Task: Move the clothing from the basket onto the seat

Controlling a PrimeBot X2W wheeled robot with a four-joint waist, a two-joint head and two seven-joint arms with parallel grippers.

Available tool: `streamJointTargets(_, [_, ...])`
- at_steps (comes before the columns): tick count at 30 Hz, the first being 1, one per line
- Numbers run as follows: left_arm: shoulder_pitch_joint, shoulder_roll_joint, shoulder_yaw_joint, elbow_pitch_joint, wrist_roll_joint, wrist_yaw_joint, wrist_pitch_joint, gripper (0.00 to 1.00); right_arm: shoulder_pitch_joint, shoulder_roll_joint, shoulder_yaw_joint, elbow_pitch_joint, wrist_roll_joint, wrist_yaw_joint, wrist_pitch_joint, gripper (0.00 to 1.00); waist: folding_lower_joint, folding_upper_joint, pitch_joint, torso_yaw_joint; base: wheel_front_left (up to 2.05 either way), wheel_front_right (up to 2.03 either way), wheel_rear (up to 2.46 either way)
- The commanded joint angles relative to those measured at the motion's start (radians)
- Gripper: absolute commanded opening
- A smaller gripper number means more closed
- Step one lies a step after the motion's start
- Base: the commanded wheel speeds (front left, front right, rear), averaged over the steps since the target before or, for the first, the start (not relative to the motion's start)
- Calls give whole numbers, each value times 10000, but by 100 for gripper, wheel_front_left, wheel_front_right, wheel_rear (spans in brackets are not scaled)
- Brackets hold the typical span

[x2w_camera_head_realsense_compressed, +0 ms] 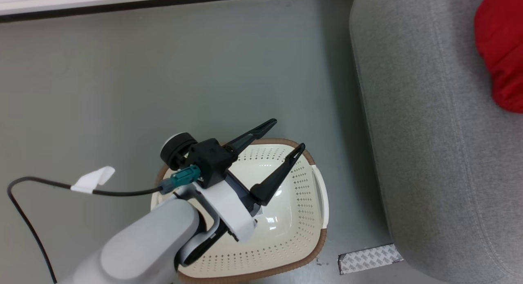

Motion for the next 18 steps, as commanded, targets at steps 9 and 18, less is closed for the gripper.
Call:
streamJointTargets(9, [-30, 110, 28, 18, 3, 24, -87, 100, 603, -714, 255, 2131, 6, -25, 1210, 0, -2, -1, 31, 80, 0, 0, 0])
streamJointTargets(18, [-53, 88, -32, 69, -70, 26, -67, 100, 816, -657, 1695, 2836, 809, -25, 3424, 0, -2, -1, -13, 67, 0, 0, 0])
